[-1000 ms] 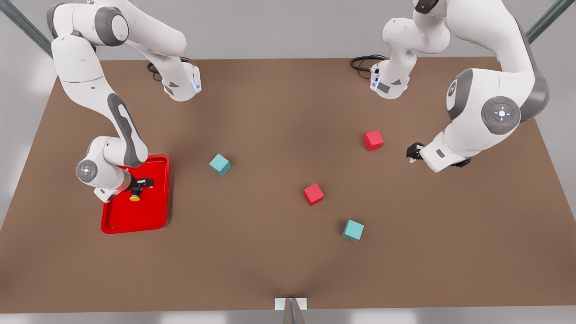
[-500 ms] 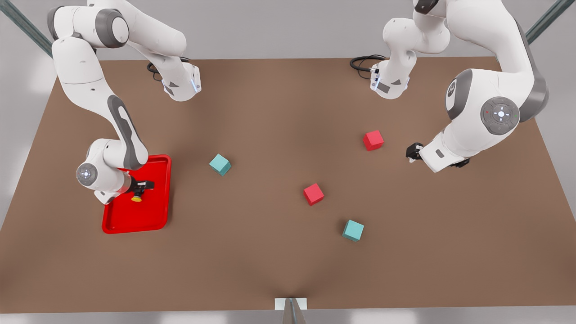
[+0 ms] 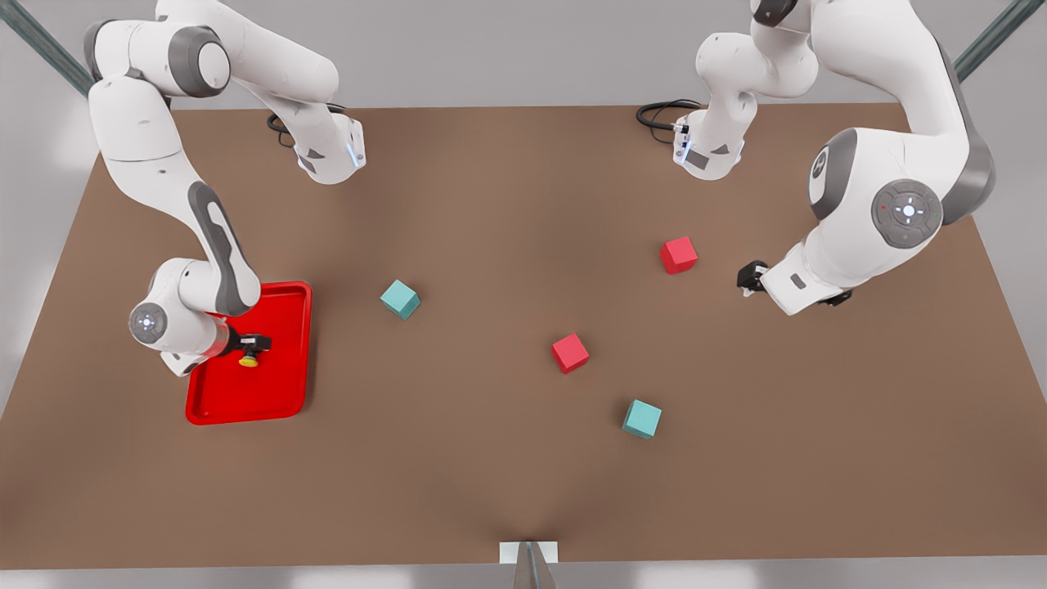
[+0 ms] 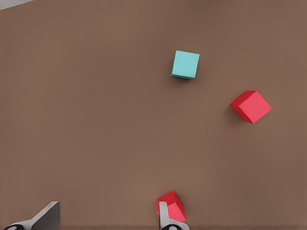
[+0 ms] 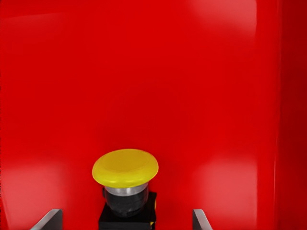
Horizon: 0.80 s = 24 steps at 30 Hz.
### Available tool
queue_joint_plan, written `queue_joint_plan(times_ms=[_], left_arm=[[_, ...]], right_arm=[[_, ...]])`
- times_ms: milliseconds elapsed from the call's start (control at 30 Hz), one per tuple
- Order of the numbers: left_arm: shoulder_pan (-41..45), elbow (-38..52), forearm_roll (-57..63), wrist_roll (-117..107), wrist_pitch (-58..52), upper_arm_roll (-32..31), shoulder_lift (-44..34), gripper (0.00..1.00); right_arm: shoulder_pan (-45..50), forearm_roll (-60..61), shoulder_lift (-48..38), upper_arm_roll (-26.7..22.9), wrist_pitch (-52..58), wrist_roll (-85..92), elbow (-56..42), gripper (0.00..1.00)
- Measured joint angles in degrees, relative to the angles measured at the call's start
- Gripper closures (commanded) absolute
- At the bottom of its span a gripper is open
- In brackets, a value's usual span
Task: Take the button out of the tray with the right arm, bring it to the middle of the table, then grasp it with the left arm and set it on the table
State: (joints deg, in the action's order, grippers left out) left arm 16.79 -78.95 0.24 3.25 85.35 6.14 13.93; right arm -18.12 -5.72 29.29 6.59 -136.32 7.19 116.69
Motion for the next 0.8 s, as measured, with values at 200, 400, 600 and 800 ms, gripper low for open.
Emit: queue_joint_plan(times_ms=[200, 400, 600, 800], left_arm=[[0.0, 0.0, 0.0, 0.0, 0.1, 0.0, 0.3, 0.0], [0.0, 0.0, 0.0, 0.0, 0.1, 0.0, 0.4, 0.0], [0.0, 0.0, 0.0, 0.0, 0.0, 0.0, 0.4, 0.0], [0.0, 0.0, 0.0, 0.0, 0.0, 0.0, 0.4, 0.0]], right_arm=[[0.3, 0.2, 0.1, 0.0, -0.4, -0.5, 0.0, 0.1], [0.4, 0.3, 0.4, 0.0, -0.5, -0.9, 0.0, 0.25], [0.4, 0.6, 0.5, 0.0, -0.6, -0.8, -0.2, 0.56], [0.9, 0.7, -1.7, 2.2, 2.1, -0.2, -3.5, 0.55]])
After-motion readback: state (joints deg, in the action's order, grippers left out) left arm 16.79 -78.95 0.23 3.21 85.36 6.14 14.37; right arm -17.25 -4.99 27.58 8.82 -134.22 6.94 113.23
